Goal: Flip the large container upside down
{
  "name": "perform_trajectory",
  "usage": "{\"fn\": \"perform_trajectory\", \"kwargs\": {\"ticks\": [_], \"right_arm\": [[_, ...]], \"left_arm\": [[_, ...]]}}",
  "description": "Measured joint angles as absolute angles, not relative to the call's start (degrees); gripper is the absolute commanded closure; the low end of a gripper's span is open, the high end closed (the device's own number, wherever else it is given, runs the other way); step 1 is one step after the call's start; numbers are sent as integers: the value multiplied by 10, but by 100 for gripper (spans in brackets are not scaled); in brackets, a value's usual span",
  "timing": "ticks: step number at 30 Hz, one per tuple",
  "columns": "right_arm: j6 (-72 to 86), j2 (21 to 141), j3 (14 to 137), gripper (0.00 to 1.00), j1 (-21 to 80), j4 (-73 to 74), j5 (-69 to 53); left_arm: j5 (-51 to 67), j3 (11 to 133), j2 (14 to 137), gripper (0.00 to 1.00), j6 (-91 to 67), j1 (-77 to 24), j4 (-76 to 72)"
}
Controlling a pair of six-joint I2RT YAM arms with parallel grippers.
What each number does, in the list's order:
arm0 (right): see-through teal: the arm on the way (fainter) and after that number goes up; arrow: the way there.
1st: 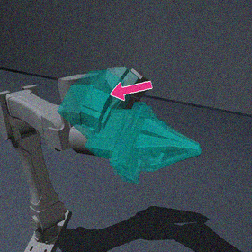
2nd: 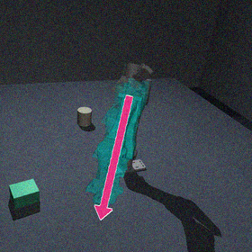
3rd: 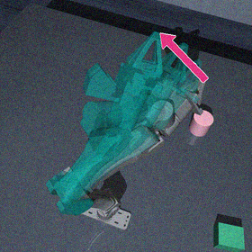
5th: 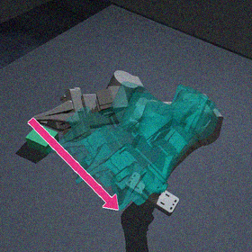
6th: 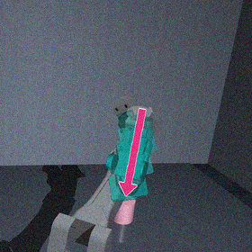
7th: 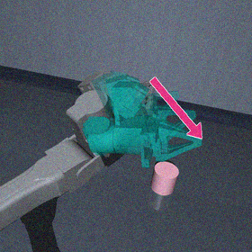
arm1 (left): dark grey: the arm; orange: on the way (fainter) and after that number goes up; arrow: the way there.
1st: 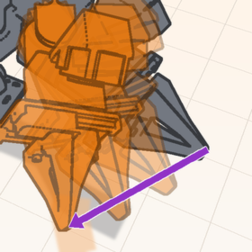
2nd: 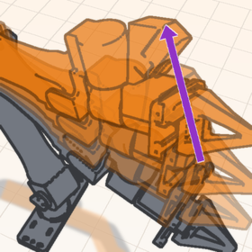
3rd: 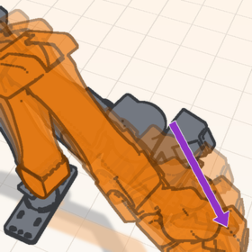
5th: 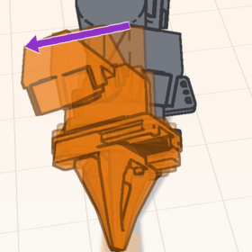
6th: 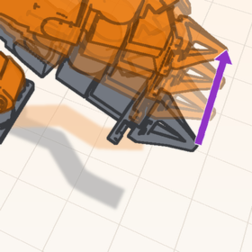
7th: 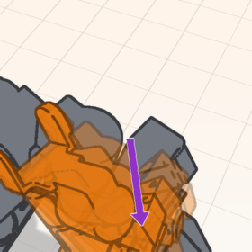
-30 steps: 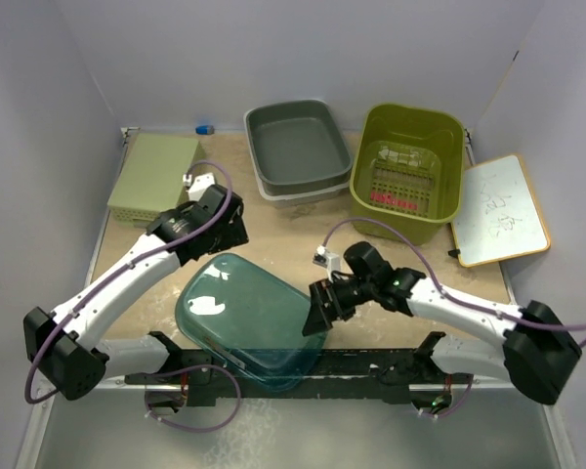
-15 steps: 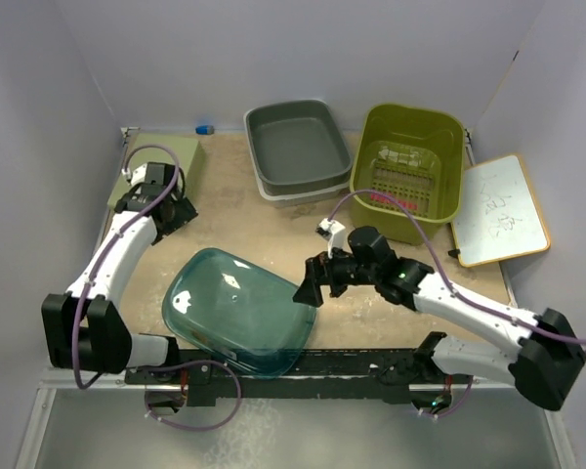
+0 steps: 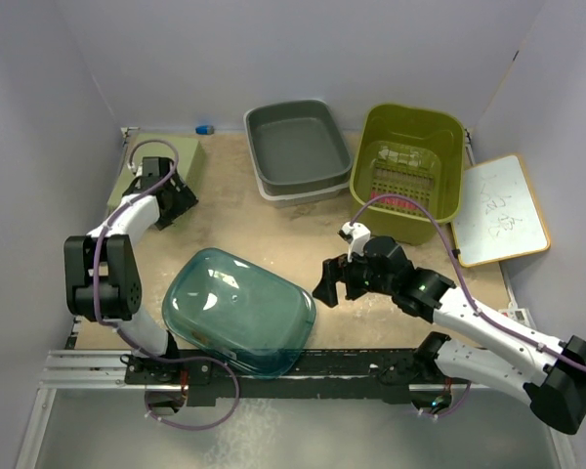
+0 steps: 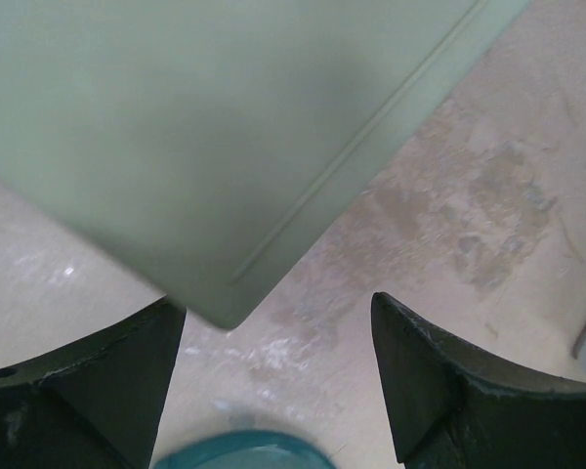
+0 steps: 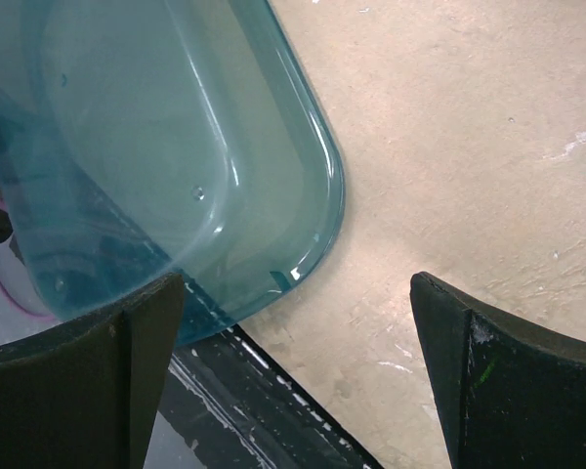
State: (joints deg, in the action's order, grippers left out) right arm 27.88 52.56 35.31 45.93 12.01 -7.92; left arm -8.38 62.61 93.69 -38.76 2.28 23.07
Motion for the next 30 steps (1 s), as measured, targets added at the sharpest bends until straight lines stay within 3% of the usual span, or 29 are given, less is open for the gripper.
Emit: {"fn": "perform_trajectory", "kwargs": {"ticks": [9,17,30], "right_arm": [[280,536,353,0,459,130,-74],[249,567,350,0,458,130,-144],[275,729,341,0,527,13,-241]], "left_arm": [[-15,648,967,28,-345,23,150],[30,686,988,31,-319,23,147],[43,636,741,31,-279,14,321]]}}
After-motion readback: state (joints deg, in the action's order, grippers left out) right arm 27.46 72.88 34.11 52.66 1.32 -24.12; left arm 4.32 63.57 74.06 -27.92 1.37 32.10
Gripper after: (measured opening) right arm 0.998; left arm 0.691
